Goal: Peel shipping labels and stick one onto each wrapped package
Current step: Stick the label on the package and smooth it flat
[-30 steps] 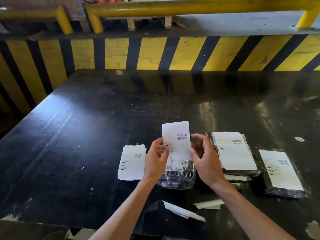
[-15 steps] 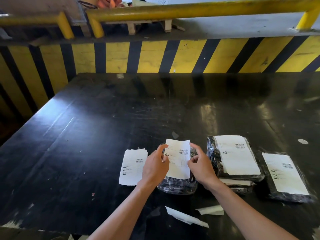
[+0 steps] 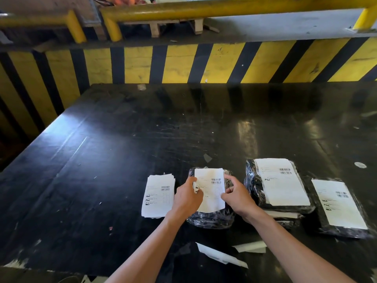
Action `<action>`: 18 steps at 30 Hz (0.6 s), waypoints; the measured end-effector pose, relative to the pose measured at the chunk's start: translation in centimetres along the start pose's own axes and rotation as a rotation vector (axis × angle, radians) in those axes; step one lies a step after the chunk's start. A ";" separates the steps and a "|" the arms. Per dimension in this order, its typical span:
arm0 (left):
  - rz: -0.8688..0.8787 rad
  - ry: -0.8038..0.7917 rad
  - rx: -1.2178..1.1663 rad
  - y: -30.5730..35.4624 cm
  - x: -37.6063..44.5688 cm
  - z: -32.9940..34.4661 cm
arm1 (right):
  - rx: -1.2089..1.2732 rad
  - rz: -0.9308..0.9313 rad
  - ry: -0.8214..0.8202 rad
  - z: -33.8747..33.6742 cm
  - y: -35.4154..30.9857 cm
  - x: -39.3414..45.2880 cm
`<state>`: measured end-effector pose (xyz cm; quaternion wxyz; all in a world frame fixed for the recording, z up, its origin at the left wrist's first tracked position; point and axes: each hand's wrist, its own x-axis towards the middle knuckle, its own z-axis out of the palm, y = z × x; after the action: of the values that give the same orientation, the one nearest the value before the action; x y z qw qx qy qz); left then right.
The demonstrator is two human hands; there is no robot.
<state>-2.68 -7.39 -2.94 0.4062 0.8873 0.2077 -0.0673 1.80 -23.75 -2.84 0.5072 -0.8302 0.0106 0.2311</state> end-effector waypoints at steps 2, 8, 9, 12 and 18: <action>-0.022 -0.023 -0.015 -0.1 0.1 0.1 | 0.014 0.022 -0.032 -0.1 -0.1 0.1; -0.028 -0.059 0.016 -0.1 0.1 0.2 | 0.055 0.062 -0.071 0.0 0.3 0.1; -0.029 -0.061 0.014 -0.2 0.0 0.2 | 0.056 0.060 -0.068 0.1 0.3 0.0; -0.030 -0.061 0.005 -0.3 -0.1 0.0 | 0.059 0.037 -0.058 0.1 0.2 -0.3; 0.004 -0.057 0.021 -1.2 -0.6 0.0 | -0.053 -0.038 0.009 0.4 1.2 -0.8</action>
<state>-3.70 -6.90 -3.62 0.4030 0.8895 0.1936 -0.0941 0.65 -24.15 -3.64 0.4894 -0.8444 -0.0089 0.2177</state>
